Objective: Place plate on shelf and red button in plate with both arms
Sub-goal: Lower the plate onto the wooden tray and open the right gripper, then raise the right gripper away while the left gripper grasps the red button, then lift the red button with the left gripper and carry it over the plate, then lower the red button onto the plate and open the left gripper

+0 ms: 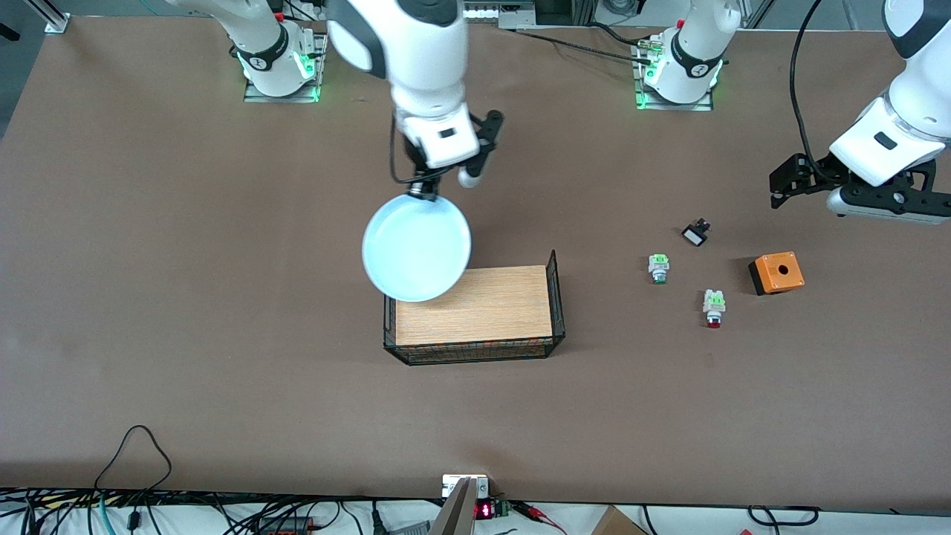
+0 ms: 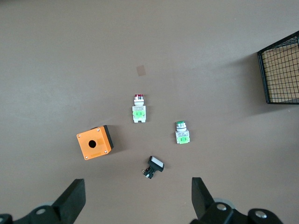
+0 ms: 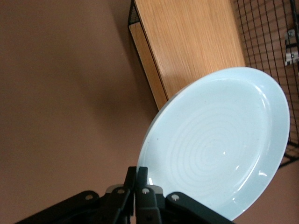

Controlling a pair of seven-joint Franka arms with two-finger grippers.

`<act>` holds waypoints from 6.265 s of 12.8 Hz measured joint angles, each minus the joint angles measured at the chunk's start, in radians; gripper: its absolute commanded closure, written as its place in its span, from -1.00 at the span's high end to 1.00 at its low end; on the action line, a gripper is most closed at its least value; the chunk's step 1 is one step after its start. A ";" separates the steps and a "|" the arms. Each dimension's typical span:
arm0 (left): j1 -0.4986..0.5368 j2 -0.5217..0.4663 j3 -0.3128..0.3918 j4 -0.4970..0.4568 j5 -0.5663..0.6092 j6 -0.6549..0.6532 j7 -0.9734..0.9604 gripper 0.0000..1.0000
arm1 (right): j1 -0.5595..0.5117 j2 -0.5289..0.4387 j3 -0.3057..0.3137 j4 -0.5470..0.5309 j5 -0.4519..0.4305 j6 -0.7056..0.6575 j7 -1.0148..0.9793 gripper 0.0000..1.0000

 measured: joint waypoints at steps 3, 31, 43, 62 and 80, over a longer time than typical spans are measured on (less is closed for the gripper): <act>0.000 0.000 0.000 0.000 0.000 0.000 0.000 1.00 | 0.038 0.088 -0.001 0.024 -0.092 0.095 -0.003 -1.00; 0.068 0.561 0.013 -0.026 0.006 0.441 0.007 1.00 | -0.265 -0.070 -0.043 0.091 0.056 -0.081 -0.024 1.00; 0.059 0.661 0.008 -0.107 0.006 0.624 0.046 -0.81 | -0.710 -0.268 -0.044 -0.054 0.244 -0.235 0.325 1.00; -0.292 0.612 -0.337 0.632 0.007 -0.048 -0.381 -0.84 | -0.768 -0.553 -0.054 -0.358 0.342 -0.220 0.477 1.00; -0.552 0.859 -0.062 0.686 0.009 0.262 -0.449 1.00 | -0.755 -0.543 -0.029 -0.347 0.293 -0.260 0.413 1.00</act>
